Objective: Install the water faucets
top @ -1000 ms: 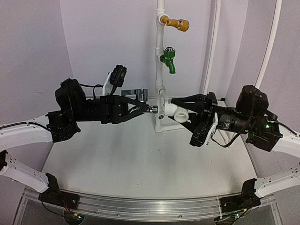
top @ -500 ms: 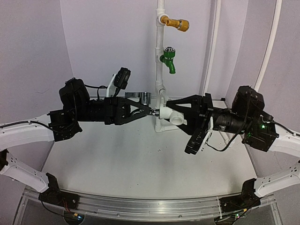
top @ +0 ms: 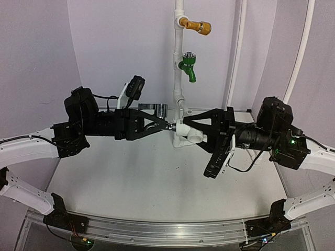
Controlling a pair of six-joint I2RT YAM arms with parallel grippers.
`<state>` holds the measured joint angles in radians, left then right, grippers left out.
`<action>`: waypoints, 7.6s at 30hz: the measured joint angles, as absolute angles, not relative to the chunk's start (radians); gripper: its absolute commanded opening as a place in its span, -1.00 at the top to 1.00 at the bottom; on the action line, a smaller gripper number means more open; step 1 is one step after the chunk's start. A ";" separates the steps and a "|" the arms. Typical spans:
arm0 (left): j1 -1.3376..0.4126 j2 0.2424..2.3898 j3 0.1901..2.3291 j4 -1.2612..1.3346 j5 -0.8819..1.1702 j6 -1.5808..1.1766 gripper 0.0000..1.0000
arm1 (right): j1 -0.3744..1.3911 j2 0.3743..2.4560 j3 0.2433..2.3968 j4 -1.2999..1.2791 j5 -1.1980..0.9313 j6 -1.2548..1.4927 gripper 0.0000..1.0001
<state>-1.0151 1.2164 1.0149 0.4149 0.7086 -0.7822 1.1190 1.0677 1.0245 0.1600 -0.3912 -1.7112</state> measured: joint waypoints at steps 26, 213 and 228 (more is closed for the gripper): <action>-1.013 1.229 1.048 0.423 0.748 -0.760 0.99 | 1.144 1.083 1.024 0.226 -0.368 -1.563 1.00; -1.144 1.132 0.952 0.351 0.472 -0.758 0.99 | 1.149 1.076 0.880 0.416 -0.442 -1.994 1.00; -1.133 1.127 0.954 0.358 0.495 -0.716 1.00 | 1.149 1.094 0.882 0.455 -0.442 -1.964 1.00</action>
